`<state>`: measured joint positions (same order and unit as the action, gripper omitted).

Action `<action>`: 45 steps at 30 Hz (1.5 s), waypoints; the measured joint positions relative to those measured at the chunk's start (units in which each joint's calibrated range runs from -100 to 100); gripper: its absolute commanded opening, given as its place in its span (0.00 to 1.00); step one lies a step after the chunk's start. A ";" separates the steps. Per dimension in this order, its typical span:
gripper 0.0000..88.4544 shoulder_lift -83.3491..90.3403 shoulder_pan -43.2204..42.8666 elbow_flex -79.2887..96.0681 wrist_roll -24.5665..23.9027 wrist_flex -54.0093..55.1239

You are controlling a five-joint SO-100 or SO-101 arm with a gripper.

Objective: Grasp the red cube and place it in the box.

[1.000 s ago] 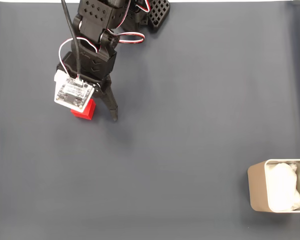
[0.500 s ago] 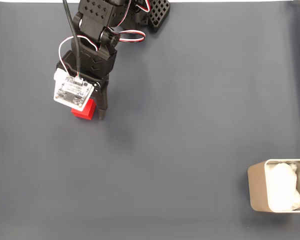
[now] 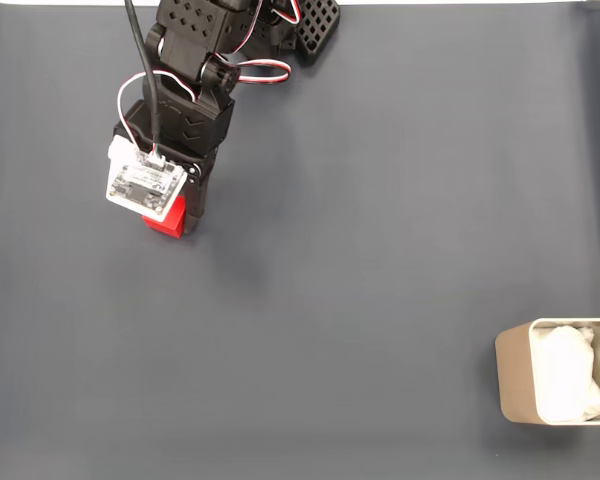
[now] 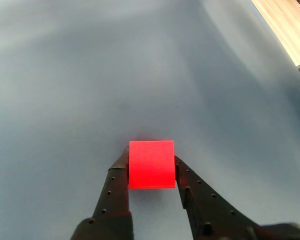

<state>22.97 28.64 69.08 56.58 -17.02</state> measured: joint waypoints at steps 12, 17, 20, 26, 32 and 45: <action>0.02 0.09 -0.37 -0.81 -1.42 -1.75; 0.02 0.09 -0.74 -1.36 -1.37 -2.23; 0.01 0.09 -1.56 -3.71 -2.30 -4.77; 0.01 1.91 -5.12 -11.84 -3.96 -11.61; 0.00 3.73 -10.68 -18.44 -4.88 -15.59; 0.00 5.21 -25.67 -25.86 -4.88 -17.34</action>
<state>28.18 2.97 43.22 51.70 -34.37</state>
